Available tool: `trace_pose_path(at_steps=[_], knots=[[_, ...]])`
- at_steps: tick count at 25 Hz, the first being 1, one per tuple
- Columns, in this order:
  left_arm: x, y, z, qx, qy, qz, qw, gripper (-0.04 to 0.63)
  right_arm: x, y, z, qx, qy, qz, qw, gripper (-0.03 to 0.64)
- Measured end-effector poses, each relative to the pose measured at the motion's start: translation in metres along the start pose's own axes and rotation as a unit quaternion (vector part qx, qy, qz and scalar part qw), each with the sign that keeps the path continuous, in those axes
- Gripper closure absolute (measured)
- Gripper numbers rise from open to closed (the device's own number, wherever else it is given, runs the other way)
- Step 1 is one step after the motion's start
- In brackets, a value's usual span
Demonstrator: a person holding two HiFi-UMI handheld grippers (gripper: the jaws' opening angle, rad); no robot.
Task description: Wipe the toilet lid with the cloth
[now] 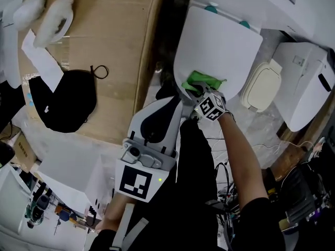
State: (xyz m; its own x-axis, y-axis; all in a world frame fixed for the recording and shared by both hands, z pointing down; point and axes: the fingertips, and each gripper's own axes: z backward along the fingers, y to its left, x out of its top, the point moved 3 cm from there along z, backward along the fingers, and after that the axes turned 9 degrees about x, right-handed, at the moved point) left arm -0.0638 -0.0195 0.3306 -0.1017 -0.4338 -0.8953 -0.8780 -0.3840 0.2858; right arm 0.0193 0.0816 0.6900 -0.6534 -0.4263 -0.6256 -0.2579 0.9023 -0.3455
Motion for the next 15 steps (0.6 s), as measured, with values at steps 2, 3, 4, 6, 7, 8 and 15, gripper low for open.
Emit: trace_pose_path(at_steps=[2,3,4,6,7,8,15], knots=[[-0.005,-0.009,0.006,-0.004,0.0,-0.002,1.0,0.588,-0.008,0.018,-0.004,-0.004,-0.003,-0.007,1.0,0.563],[-0.008,-0.013,0.009,-0.006,0.001,-0.003,1.0,0.588,-0.012,0.027,-0.005,-0.007,-0.007,-0.016,1.0,0.563],[-0.011,-0.017,0.012,-0.007,0.002,-0.004,1.0,0.588,-0.016,0.035,-0.007,-0.008,-0.01,-0.029,0.999,0.563],[-0.016,-0.024,0.018,-0.009,0.004,-0.006,0.9999,0.588,-0.025,0.052,-0.014,0.003,0.003,-0.045,0.999,0.563],[-0.018,-0.027,0.021,-0.008,0.006,-0.005,0.9999,0.588,-0.031,0.062,-0.018,0.02,0.025,-0.038,0.999,0.563],[-0.019,-0.029,0.024,-0.006,0.007,-0.004,0.9999,0.588,-0.036,0.074,-0.023,0.04,0.051,-0.02,0.998,0.563],[-0.018,-0.044,0.03,-0.012,0.009,0.0,0.9999,0.588,0.003,0.078,0.024,0.012,-0.098,-0.117,0.988,0.563]])
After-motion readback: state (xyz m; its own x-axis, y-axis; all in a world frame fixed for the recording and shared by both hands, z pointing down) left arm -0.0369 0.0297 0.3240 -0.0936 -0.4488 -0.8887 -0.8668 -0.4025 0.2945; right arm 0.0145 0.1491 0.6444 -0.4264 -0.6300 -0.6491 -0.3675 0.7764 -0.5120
